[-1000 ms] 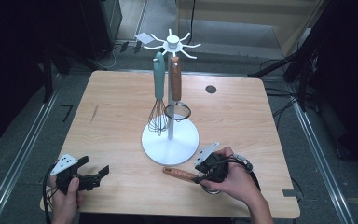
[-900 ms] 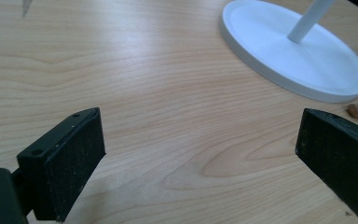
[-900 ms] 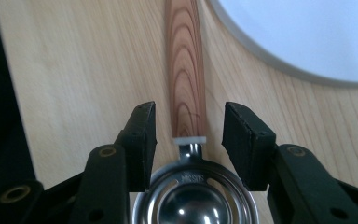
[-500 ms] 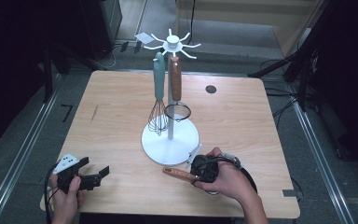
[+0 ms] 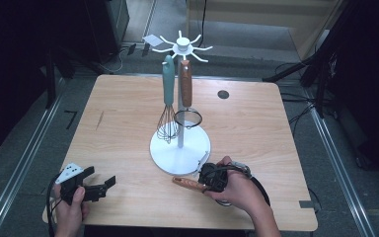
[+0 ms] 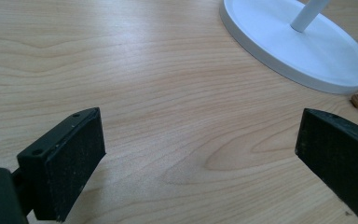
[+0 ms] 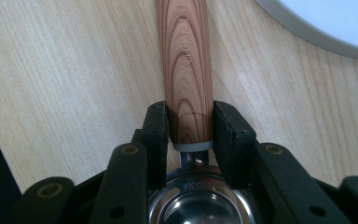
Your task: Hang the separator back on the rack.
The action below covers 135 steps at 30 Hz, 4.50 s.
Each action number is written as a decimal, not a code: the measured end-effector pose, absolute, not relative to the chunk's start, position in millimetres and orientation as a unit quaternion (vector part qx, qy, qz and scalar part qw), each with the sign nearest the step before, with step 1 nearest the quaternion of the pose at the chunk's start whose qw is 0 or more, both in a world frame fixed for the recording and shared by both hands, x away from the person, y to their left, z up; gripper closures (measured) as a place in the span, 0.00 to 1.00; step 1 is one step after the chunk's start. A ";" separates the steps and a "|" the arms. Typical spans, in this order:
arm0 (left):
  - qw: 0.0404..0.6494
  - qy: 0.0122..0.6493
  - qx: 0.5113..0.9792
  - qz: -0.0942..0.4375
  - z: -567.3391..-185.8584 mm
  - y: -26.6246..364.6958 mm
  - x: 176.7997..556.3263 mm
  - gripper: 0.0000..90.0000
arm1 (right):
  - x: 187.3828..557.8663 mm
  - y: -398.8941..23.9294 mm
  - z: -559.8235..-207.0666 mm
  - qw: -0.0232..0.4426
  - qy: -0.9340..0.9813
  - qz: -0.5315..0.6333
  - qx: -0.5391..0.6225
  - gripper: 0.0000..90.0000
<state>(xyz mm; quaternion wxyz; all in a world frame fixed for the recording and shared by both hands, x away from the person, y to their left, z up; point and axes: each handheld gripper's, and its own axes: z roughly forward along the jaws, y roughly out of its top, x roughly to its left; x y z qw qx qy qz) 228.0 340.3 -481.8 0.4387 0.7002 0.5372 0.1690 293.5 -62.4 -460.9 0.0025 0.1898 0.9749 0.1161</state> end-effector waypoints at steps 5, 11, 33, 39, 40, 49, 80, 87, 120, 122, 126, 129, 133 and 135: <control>0.438 0.536 0.702 0.168 -482.3 339.4 228.3 0.02 | 287.5 -56.7 -460.4 0.026 0.979 0.098 0.177 0.78; 0.438 0.538 0.701 0.165 -482.6 339.5 228.8 0.02 | 286.9 -57.4 -460.6 0.027 0.976 0.103 0.192 0.78; 0.442 0.544 0.695 0.160 -483.3 342.1 229.9 0.02 | 266.1 -82.2 -450.4 0.060 0.963 0.168 0.200 0.79; 0.442 0.544 0.695 0.160 -483.3 342.0 230.4 0.02 | 269.2 -101.8 -438.6 0.073 0.942 0.227 0.236 0.79; 0.442 0.544 0.695 0.161 -483.3 341.9 230.4 0.02 | 269.9 -104.0 -437.2 0.075 0.937 0.235 0.246 0.79; 0.441 0.545 0.693 0.168 -482.8 342.1 230.1 0.02 | 277.8 -116.9 -435.0 0.103 0.903 0.285 0.304 0.79; 0.442 0.541 0.681 0.220 -479.2 353.9 232.6 0.02 | 276.9 -145.3 -427.2 0.171 0.792 0.441 0.387 0.79; 0.441 0.544 0.678 0.221 -480.7 353.2 234.2 0.02 | 276.7 -148.6 -423.9 0.180 0.772 0.472 0.386 0.79; 0.439 0.544 0.679 0.223 -481.6 352.1 233.8 0.02 | 260.1 -163.4 -383.8 0.209 0.698 0.571 0.379 0.79; 0.440 0.543 0.680 0.224 -481.7 352.0 233.6 0.02 | 258.9 -162.4 -378.2 0.213 0.696 0.574 0.374 0.79; 0.438 0.541 0.682 0.225 -481.8 351.2 233.1 0.02 | 258.0 -158.7 -370.8 0.215 0.693 0.582 0.367 0.79; 0.438 0.542 0.681 0.224 -482.0 350.5 233.7 0.02 | 257.7 -154.8 -365.7 0.216 0.688 0.592 0.361 0.79; 0.437 0.541 0.683 0.223 -482.0 350.4 233.6 0.02 | 258.3 -150.2 -360.2 0.224 0.682 0.598 0.356 0.79; 0.438 0.541 0.682 0.223 -481.9 350.6 233.4 0.02 | 259.3 -149.1 -357.6 0.228 0.677 0.603 0.356 0.79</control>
